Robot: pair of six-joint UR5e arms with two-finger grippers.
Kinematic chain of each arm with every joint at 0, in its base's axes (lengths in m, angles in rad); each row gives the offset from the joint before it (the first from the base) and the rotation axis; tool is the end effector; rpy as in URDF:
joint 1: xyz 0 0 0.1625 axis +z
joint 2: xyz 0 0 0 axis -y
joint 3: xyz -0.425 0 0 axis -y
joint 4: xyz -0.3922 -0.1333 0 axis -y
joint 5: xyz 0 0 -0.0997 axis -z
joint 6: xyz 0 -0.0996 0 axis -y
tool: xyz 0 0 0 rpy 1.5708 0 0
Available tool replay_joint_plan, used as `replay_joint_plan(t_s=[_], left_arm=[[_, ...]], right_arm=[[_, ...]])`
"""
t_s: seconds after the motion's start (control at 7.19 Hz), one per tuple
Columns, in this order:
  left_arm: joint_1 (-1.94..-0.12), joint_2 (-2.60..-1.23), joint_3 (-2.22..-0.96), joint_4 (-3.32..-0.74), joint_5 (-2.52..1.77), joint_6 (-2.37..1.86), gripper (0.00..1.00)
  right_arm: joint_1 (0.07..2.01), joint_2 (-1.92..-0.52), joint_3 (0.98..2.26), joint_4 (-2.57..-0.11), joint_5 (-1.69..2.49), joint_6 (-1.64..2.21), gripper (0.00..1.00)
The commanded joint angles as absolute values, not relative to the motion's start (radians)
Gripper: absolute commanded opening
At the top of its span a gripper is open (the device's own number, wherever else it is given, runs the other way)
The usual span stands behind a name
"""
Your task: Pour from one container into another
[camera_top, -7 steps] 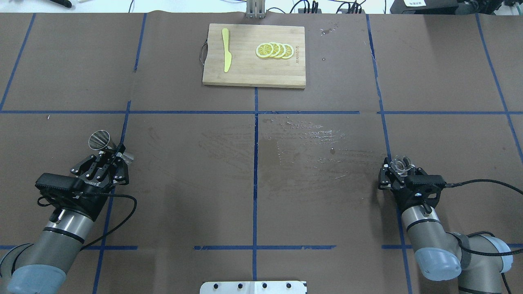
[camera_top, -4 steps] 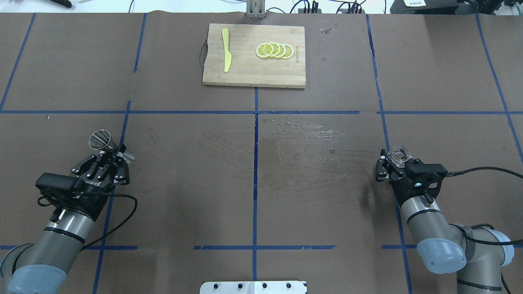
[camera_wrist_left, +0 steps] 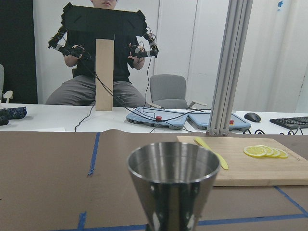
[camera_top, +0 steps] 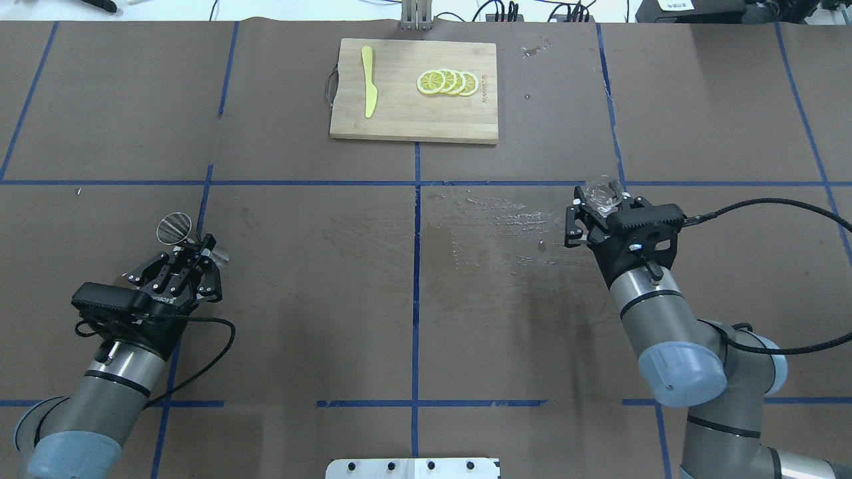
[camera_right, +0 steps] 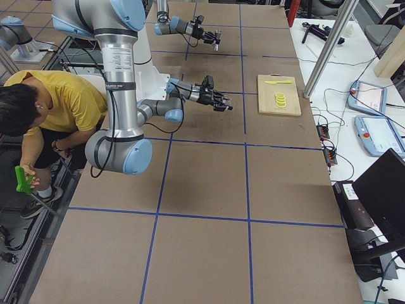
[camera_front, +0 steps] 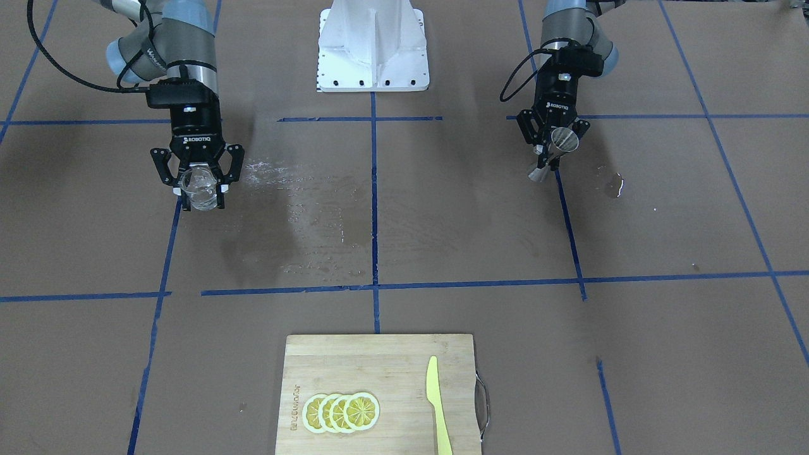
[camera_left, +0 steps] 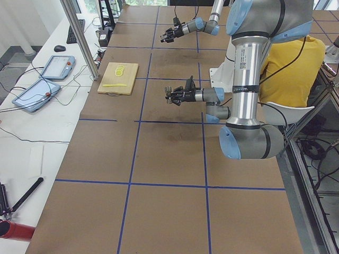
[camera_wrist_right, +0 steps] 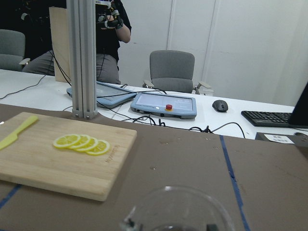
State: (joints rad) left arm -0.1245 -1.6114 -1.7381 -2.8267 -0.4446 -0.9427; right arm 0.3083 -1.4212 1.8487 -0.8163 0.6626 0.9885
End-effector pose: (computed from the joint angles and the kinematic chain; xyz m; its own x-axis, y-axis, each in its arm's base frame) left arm 0.4230 -0.2779 0.4116 0.6405 0.1745 -0.7479 0.7016 0.2629 0.6622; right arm -0.4262 -0.3580 0.3511 0.7866 -0.1045 0.6085 -0.5379 0.3679 0.7585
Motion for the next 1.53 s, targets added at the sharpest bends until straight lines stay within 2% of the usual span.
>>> replay_joint_plan(t_s=[0.0,0.14,0.42,0.7,1.39], left_arm=[[-0.12,-1.779,-1.651,-2.818,-0.445,-0.83,0.0],[-0.118,-1.852,-1.619,-2.812,-0.449,-0.813,0.0],[-0.155,-1.89,-1.617,-2.813,-0.533,-0.656,0.0],[-0.204,-2.058,-1.509,-2.798,-0.584,-0.653,0.0],[-0.245,-2.186,-1.368,-2.752,-0.702,-0.649,0.0]], right_arm=[[0.328,-1.249,1.855,-0.955,0.725,0.927,0.0],[0.328,-1.199,1.856,-0.977,0.73,0.914,0.0],[0.325,-1.151,1.873,-1.018,0.773,0.887,0.01],[0.33,-1.103,1.876,-1.093,0.781,0.877,0.0],[0.33,-1.097,1.928,-1.114,0.785,0.752,0.0]])
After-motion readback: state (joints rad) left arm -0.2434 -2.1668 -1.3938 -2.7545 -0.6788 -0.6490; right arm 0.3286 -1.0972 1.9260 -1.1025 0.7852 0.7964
